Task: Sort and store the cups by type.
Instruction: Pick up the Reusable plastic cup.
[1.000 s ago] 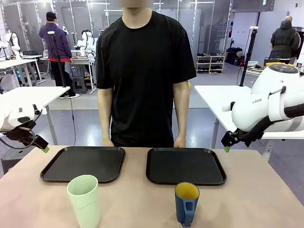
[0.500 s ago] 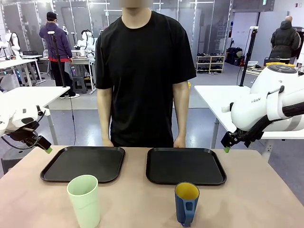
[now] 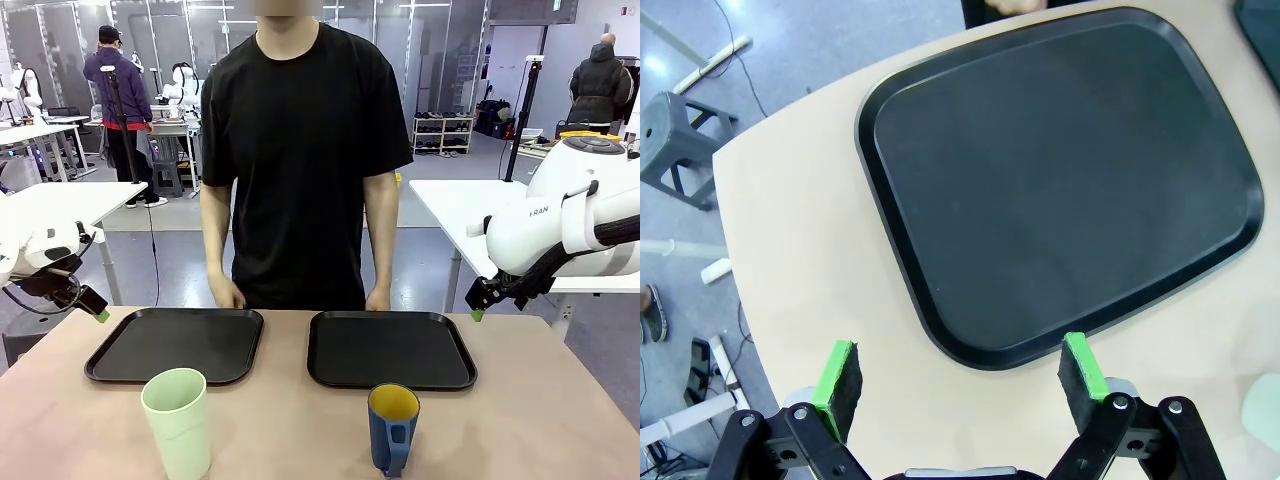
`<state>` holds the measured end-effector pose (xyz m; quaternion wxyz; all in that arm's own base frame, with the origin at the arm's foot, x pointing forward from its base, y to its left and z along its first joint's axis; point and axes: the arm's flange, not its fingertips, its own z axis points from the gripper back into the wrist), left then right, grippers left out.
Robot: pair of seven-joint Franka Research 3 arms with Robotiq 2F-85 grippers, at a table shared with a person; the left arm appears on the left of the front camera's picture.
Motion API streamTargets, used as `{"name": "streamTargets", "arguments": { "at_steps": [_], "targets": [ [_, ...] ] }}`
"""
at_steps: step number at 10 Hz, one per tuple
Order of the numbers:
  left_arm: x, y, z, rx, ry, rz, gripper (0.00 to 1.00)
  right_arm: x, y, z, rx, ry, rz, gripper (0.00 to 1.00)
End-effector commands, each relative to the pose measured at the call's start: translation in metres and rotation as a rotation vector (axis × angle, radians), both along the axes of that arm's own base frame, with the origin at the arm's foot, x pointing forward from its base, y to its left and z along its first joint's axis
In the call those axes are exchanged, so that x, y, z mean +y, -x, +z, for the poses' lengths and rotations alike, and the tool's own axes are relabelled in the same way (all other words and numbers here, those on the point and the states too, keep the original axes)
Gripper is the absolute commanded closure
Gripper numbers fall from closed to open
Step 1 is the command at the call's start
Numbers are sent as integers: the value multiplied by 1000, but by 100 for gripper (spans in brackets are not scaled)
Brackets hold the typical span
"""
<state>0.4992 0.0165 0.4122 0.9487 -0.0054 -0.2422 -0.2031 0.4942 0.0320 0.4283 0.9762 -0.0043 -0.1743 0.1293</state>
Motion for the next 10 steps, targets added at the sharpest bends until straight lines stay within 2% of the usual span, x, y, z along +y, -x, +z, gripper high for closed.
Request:
{"name": "streamTargets", "arguments": {
  "at_steps": [1, 10],
  "targets": [
    [2, 1, 1, -3, 4, -1, 0, -2, 1, 1, -7, -1, -4, 0],
    [2, 1, 1, -3, 4, -1, 0, -2, 1, 1, -7, -1, -4, 0]
  ]
}}
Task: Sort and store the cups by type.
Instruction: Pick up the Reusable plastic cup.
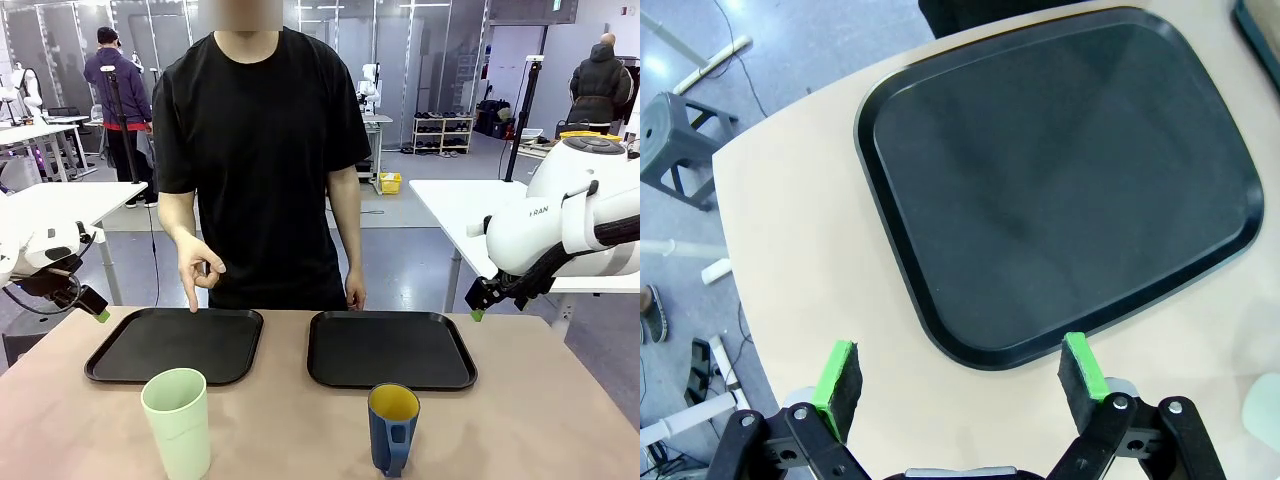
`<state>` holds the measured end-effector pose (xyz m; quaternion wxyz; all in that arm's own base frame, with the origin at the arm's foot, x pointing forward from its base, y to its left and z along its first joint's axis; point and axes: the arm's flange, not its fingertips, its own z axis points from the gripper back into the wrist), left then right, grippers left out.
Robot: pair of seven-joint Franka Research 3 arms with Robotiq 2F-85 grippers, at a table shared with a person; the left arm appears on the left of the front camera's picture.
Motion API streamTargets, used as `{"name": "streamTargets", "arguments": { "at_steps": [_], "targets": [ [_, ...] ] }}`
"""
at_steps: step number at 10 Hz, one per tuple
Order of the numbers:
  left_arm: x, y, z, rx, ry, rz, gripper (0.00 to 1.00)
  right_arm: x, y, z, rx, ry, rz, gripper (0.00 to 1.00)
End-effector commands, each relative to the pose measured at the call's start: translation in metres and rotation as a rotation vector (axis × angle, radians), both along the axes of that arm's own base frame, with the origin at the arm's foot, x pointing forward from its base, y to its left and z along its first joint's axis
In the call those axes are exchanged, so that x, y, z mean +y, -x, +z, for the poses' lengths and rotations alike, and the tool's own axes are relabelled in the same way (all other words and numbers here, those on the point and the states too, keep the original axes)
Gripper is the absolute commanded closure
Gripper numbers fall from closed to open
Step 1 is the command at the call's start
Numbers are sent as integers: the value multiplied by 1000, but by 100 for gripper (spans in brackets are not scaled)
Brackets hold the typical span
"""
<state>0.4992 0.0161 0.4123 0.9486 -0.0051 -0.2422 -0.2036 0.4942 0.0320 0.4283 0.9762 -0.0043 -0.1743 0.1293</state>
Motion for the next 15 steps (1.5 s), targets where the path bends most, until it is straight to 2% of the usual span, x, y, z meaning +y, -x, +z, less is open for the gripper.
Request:
{"name": "streamTargets", "arguments": {
  "at_steps": [1, 6, 7, 9, 11, 12, 13, 14, 15],
  "targets": [
    [2, 1, 1, -3, 5, -1, 0, -2, 1, 1, -7, -1, -4, 0],
    [0, 0, 0, 0, 0, 0, 0, -2, 1, 1, -7, -1, -4, 0],
    [-1, -4, 7, -7, -84, -82, 0, -2, 1, 1, -7, -1, -4, 0],
    [-15, 12, 19, -14, -282, -342, 0, -2, 1, 1, -7, -1, -4, 0],
    [-27, 36, 15, 53, -445, -614, 0, -2, 1, 1, -7, -1, -4, 0],
    [-31, 47, 11, 89, -477, -758, 0, -2, 1, 1, -7, -1, -4, 0],
    [-34, 55, 4, 136, -484, -857, 0, -2, 1, 1, -7, -1, -4, 0],
    [-35, 59, -2, 135, -478, -941, 0, -2, 1, 1, -7, -1, -4, 0],
    [-37, 59, -7, 90, -481, -957, 0, -2, 1, 1, -7, -1, -4, 0]
  ]
}}
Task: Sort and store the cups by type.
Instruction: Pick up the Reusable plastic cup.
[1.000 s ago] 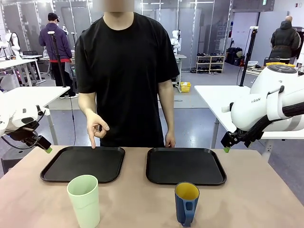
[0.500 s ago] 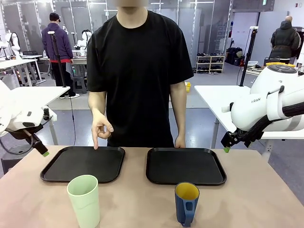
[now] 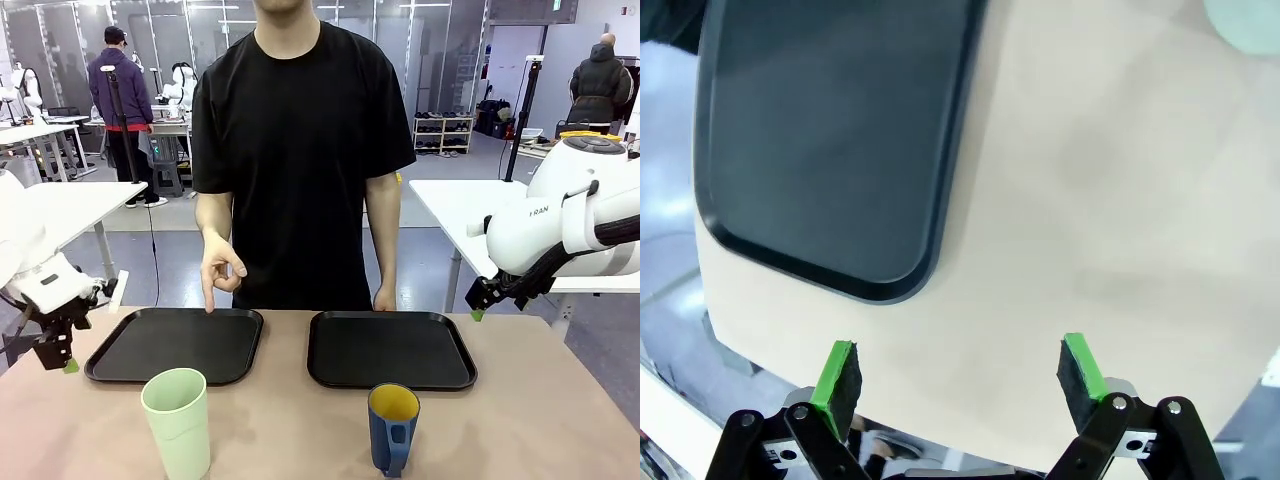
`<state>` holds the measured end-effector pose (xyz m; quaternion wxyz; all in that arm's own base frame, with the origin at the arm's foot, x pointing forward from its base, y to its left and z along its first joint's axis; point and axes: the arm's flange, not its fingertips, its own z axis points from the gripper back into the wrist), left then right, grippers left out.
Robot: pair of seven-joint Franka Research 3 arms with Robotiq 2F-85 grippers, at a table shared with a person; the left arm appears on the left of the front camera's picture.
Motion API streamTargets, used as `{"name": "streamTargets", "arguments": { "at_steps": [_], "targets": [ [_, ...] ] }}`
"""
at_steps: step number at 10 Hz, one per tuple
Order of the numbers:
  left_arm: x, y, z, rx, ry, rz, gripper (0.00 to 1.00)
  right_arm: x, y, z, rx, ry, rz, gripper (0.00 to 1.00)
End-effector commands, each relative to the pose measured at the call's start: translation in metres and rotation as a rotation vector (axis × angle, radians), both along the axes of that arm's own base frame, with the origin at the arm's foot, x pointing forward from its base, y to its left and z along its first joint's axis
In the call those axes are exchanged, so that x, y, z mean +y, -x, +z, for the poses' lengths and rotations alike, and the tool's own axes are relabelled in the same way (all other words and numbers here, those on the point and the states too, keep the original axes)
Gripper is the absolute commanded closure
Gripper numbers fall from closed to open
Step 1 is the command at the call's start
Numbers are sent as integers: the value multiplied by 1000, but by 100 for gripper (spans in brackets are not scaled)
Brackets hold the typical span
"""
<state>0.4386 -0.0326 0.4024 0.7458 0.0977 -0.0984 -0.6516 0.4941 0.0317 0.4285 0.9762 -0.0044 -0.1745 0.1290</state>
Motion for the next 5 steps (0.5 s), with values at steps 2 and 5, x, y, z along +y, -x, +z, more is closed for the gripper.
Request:
{"name": "streamTargets", "arguments": {
  "at_steps": [2, 5],
  "targets": [
    [10, 2, -8, -2, 43, -103, 0, -1, 1, 1, -7, -1, -4, 0],
    [4, 2, -5, 8, 2, -71, 0, -1, 1, 1, -7, -1, -4, 0]
  ]
}}
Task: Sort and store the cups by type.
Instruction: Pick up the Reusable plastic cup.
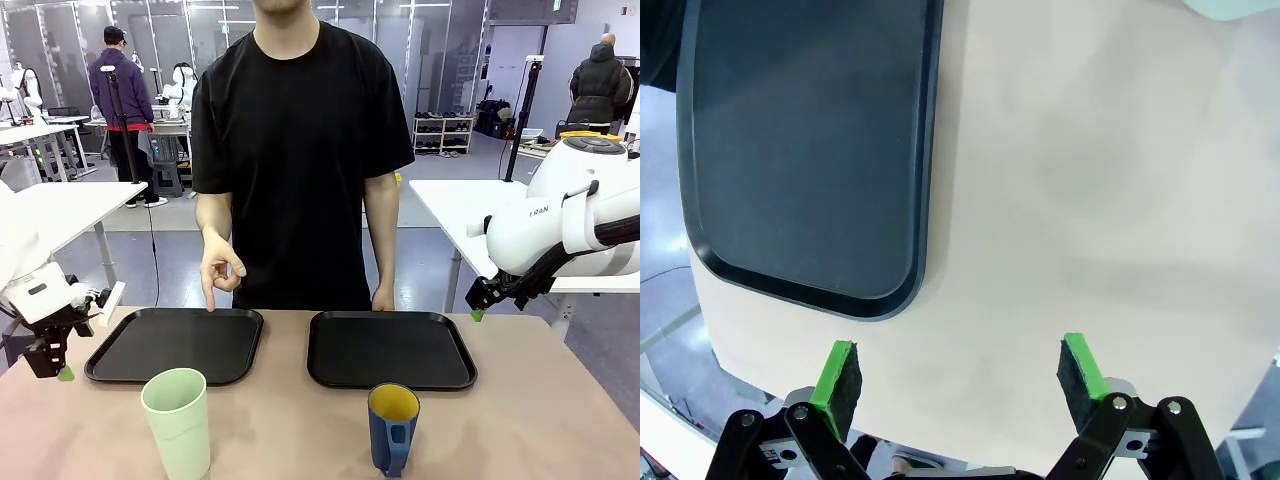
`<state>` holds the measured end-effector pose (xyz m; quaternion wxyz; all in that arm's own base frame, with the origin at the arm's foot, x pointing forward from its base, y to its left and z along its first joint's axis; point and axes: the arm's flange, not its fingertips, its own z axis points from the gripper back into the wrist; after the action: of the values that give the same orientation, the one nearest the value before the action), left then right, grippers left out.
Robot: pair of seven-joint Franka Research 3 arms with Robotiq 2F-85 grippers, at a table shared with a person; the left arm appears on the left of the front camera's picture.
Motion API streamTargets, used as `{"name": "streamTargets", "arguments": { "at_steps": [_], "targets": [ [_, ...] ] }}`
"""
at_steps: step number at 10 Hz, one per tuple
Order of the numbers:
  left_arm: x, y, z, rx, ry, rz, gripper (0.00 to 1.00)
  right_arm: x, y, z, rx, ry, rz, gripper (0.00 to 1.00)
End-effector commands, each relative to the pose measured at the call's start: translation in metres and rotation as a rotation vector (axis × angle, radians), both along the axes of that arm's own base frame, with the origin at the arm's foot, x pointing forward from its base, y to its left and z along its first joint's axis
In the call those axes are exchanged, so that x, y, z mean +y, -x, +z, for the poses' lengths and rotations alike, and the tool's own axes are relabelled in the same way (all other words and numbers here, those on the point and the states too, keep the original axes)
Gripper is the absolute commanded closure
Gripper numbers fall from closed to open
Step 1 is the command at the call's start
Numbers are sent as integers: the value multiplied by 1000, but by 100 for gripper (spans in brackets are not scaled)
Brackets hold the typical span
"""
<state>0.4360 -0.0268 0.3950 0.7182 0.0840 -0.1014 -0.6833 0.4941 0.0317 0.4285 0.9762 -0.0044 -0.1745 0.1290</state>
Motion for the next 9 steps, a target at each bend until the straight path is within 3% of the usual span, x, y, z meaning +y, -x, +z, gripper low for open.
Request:
{"name": "streamTargets", "arguments": {
  "at_steps": [1, 4, 6, 9],
  "targets": [
    [-2, 0, 3, -6, -11, 15, 0, -1, 1, 1, -7, -1, -4, 0],
    [-1, 0, 0, -1, -2, -1, 0, -1, 1, 1, -7, -1, -4, 0],
    [-11, 9, -23, 72, 66, -74, 0, -1, 1, 1, -7, -1, -4, 0],
    [6, 34, -56, 65, 219, -114, 0, -1, 1, 1, -7, -1, -4, 0]
  ]
}}
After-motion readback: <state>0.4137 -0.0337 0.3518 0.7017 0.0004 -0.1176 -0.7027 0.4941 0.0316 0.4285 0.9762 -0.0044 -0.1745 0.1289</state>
